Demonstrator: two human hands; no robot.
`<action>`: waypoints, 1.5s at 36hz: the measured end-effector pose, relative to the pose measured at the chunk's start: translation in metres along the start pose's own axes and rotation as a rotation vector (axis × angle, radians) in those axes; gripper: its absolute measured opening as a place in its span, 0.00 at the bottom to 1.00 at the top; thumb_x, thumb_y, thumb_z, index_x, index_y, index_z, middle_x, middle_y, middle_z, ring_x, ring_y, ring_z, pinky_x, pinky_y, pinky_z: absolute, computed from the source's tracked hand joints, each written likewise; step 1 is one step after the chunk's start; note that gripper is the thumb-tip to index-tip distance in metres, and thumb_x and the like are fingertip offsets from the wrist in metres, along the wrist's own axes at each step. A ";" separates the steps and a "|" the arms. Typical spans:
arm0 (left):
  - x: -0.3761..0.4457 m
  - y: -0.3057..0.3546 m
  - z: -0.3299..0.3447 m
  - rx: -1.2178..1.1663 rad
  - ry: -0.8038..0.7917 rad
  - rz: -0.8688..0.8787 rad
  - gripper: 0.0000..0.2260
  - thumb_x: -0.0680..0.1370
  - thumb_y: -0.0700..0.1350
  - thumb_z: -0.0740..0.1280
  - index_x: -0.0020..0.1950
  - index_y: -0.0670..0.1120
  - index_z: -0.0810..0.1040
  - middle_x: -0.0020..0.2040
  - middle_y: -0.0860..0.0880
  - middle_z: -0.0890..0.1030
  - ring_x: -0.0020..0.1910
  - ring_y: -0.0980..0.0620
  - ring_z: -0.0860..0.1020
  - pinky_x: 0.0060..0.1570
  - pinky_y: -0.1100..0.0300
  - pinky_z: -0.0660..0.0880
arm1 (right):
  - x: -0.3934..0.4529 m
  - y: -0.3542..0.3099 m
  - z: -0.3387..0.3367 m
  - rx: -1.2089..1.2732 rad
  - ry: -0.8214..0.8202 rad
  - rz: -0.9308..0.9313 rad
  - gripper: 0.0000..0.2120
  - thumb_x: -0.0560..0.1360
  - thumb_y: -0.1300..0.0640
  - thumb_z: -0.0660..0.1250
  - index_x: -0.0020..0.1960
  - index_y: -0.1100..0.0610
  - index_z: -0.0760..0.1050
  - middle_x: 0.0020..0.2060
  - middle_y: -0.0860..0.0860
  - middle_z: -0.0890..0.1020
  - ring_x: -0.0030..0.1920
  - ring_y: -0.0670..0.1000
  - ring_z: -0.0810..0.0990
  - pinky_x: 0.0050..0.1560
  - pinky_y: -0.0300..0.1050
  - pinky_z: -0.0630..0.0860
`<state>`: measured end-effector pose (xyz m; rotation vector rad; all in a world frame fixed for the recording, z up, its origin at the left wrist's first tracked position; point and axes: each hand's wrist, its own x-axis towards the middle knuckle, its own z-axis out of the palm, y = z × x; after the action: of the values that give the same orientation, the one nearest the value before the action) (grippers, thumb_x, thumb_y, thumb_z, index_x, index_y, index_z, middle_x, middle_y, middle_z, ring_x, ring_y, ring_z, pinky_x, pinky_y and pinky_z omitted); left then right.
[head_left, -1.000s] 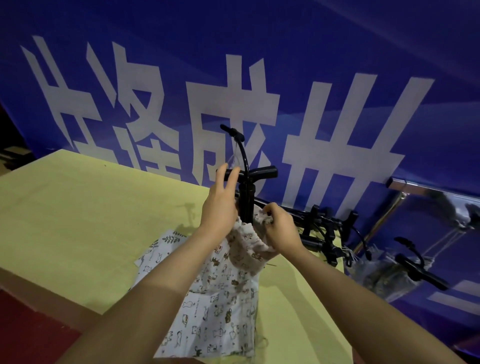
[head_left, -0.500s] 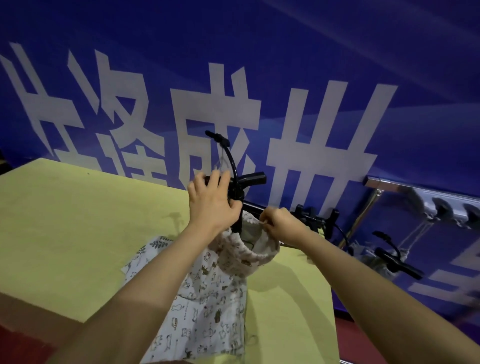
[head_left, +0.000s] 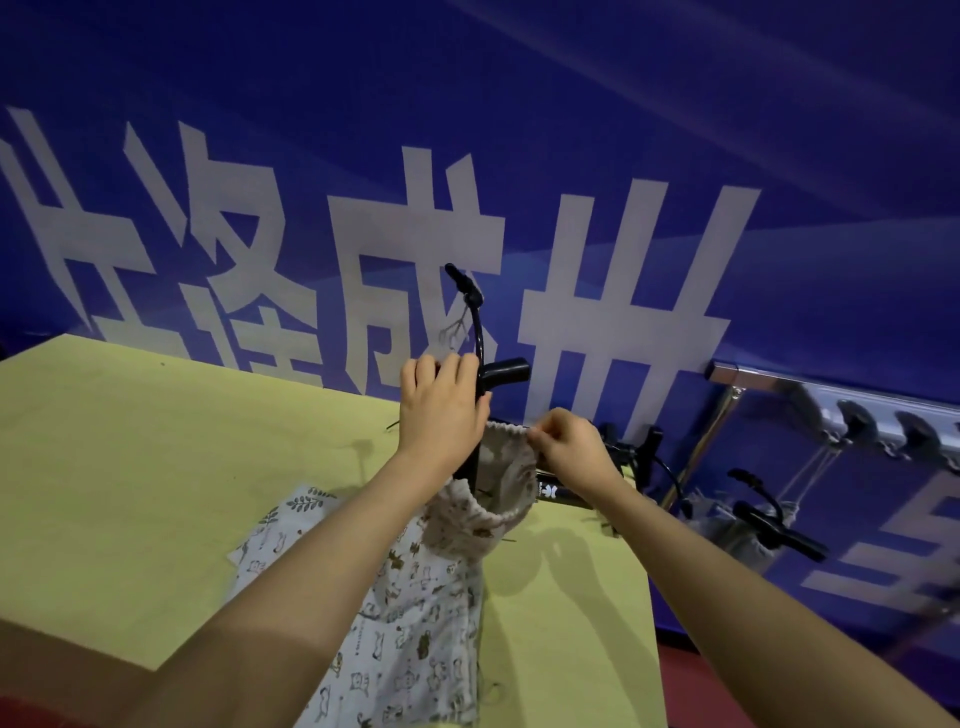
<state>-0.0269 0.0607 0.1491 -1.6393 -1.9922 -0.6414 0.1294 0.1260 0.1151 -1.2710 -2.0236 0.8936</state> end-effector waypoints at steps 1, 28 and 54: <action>0.001 0.001 0.000 0.001 0.010 0.010 0.13 0.73 0.50 0.69 0.52 0.44 0.74 0.46 0.47 0.79 0.46 0.44 0.75 0.52 0.49 0.70 | 0.000 -0.001 -0.001 0.053 -0.003 0.015 0.07 0.78 0.55 0.64 0.48 0.59 0.75 0.41 0.53 0.80 0.42 0.52 0.79 0.42 0.43 0.75; 0.000 -0.005 0.000 0.025 -0.145 0.007 0.13 0.78 0.47 0.63 0.61 0.46 0.70 0.60 0.49 0.75 0.63 0.45 0.68 0.68 0.52 0.58 | 0.003 -0.057 -0.011 0.250 0.345 -0.123 0.05 0.76 0.64 0.62 0.46 0.57 0.76 0.40 0.51 0.78 0.39 0.46 0.76 0.41 0.40 0.74; 0.029 -0.013 -0.043 0.116 -0.144 -0.019 0.20 0.81 0.56 0.53 0.65 0.42 0.63 0.52 0.46 0.81 0.48 0.46 0.80 0.47 0.56 0.70 | 0.018 -0.115 -0.017 0.225 0.403 -0.339 0.17 0.79 0.52 0.63 0.33 0.59 0.72 0.25 0.49 0.72 0.27 0.45 0.69 0.31 0.42 0.69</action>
<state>-0.0415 0.0535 0.2003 -1.6389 -2.1063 -0.4159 0.0749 0.1093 0.2179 -0.8677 -1.6954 0.6238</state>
